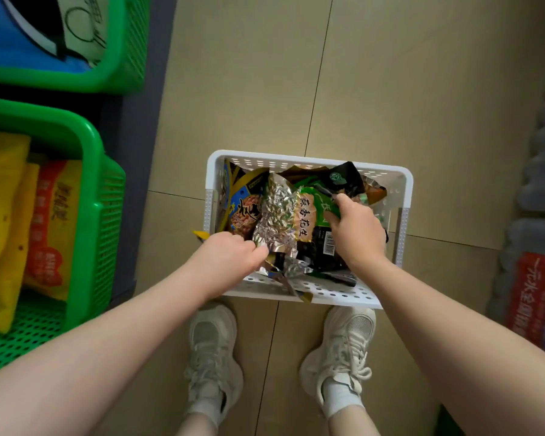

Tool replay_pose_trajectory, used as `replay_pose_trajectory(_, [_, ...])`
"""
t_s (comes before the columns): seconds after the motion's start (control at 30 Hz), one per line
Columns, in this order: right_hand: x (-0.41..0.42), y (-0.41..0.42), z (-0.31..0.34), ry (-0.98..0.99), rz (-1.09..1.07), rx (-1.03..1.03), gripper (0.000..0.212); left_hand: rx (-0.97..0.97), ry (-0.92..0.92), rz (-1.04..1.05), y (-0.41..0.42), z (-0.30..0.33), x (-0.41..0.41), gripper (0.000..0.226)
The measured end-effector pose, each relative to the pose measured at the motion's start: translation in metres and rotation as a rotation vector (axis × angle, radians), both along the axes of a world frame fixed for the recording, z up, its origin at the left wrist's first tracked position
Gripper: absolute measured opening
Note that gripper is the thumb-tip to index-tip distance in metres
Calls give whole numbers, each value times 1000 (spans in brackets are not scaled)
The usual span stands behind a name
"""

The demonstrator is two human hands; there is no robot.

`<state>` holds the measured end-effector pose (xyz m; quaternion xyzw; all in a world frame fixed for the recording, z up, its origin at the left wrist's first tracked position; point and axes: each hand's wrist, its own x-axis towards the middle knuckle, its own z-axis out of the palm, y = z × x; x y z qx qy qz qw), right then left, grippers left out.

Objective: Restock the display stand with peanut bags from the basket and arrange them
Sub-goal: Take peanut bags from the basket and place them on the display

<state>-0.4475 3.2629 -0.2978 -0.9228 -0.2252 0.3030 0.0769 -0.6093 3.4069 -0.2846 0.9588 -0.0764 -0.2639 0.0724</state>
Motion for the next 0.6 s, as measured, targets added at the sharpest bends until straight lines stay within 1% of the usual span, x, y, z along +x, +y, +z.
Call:
replay_pose_trajectory(0.07, [-1,-2,14,-23,46,2,13,35,19,65,-1,18,-8,45])
replay_pose_trajectory(0.13, [-2,-4,33,1,87,-15,15,82,56,140,-1,39,-8,51])
replay_pose_trajectory(0.17, [-3,-4,44,17,120,-23,15,94,101,171,-1,52,-6,49])
replay_pose_trajectory(0.23, [-7,-2,71,20,202,-33,13,120,193,250,2,78,-3,38])
replay_pose_trajectory(0.3, [-12,2,102,-2,266,-28,7,162,304,311,7,106,1,34])
replay_pose_trajectory(0.33, [-13,5,118,-23,296,-25,6,161,323,336,11,121,3,34])
replay_pose_trajectory(0.4, [-15,9,156,-88,386,-33,7,162,295,375,20,153,0,32])
replay_pose_trajectory(0.43, [-14,9,177,-133,462,-27,14,158,274,405,22,171,-2,32])
replay_pose_trajectory(0.5, [-12,10,228,-209,626,-38,38,163,241,445,24,210,-10,33])
replay_pose_trajectory(0.53, [-10,10,253,-261,672,-51,47,163,223,472,25,233,-14,34])
replay_pose_trajectory(0.6, [-3,11,307,-324,683,7,50,160,179,561,24,284,-26,30])
